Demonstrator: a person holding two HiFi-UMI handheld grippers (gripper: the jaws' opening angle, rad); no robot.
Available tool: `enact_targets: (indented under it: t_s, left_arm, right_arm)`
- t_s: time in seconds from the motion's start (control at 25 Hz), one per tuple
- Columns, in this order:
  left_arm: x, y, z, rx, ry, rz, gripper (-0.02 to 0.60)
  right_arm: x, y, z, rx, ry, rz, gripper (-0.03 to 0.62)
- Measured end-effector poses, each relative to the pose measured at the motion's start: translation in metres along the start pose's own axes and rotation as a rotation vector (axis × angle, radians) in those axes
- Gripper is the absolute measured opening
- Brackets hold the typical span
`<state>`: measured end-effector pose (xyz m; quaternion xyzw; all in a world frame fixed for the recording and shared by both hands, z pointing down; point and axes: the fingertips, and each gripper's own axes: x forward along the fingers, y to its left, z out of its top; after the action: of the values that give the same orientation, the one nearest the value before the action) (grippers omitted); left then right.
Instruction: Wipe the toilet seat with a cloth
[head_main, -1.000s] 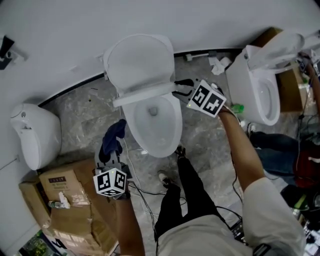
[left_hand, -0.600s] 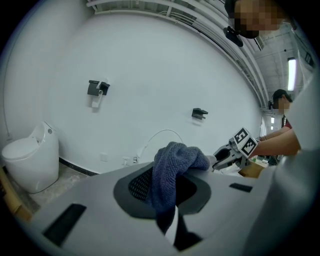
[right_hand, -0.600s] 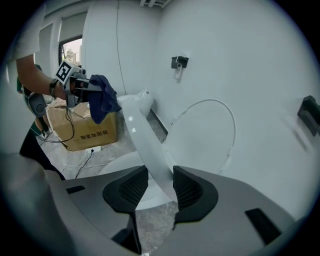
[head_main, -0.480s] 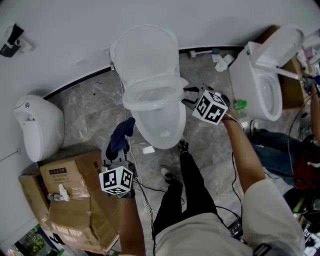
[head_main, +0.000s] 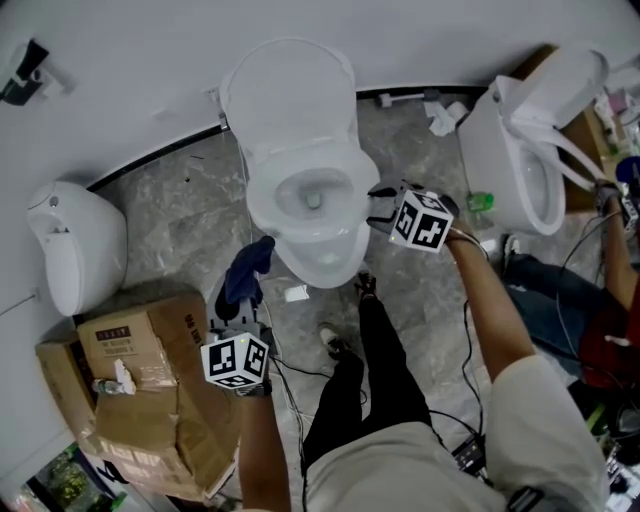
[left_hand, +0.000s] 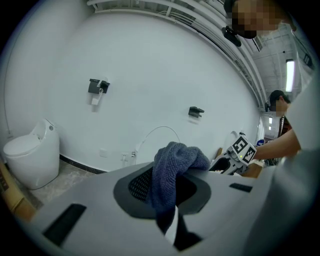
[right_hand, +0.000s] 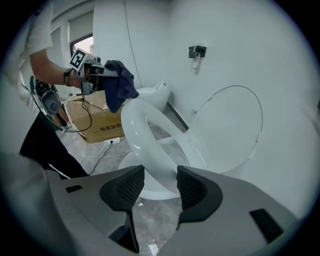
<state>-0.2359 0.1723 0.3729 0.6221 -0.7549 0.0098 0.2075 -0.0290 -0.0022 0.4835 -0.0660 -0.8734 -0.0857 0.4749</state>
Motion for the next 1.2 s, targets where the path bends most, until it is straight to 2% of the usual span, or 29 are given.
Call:
enact_targets:
  t_s: [0.16,0.44,0.76,0.96,1.2]
  left_arm:
    - [-0.002,-0.002,-0.008,-0.003,0.003,-0.004,0.041]
    - [-0.002,-0.009,-0.029,-0.020,0.024,-0.002,0.041]
    - [0.000,-0.010,-0.045,-0.033,0.049,-0.002,0.041]
    - [0.001,-0.012,-0.053,-0.029,0.069,-0.012,0.041]
    - [0.003,-0.008,-0.075,-0.025,0.111,-0.009,0.041]
  right_arm:
    - [0.009,0.020,-0.010,-0.001,0.013,0.057,0.223]
    - [0.028,0.050,-0.033,-0.051,0.063,0.100,0.237]
    - [0.060,0.085,-0.064,-0.112,0.190,0.182,0.250]
    - [0.083,0.106,-0.081,-0.038,0.208,0.236,0.241]
    - [0.124,0.135,-0.113,0.005,0.265,0.252,0.238]
